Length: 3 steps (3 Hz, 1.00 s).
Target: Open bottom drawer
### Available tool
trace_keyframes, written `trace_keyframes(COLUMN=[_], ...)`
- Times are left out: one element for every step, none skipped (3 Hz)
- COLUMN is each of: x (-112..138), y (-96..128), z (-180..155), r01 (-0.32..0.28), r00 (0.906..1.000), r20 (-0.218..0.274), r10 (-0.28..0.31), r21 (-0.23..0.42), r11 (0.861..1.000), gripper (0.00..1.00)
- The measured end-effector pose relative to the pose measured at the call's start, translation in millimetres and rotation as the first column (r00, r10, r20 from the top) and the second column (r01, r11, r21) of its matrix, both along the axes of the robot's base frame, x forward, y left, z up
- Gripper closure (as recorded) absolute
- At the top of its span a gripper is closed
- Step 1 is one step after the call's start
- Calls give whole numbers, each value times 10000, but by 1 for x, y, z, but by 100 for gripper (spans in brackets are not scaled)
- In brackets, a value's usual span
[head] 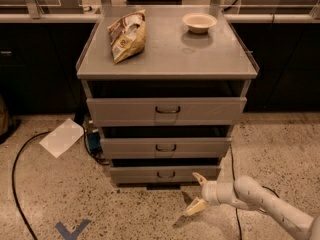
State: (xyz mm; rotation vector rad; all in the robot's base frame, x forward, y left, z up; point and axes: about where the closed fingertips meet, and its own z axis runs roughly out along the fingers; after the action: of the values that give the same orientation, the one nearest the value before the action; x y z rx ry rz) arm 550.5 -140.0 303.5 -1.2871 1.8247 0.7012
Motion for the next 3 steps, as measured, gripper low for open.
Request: trace_keyframes(x=[0,11,65], y=[0,-2,13], z=[0,-7,-27], r01=[1,367,469], r00=[10000,9993,9984], r20=[0,132,338], r10=[-1,-362,-443], r21=[-1,-404,-824], r11=[10000,9985,9955], gripper=[0,0,0])
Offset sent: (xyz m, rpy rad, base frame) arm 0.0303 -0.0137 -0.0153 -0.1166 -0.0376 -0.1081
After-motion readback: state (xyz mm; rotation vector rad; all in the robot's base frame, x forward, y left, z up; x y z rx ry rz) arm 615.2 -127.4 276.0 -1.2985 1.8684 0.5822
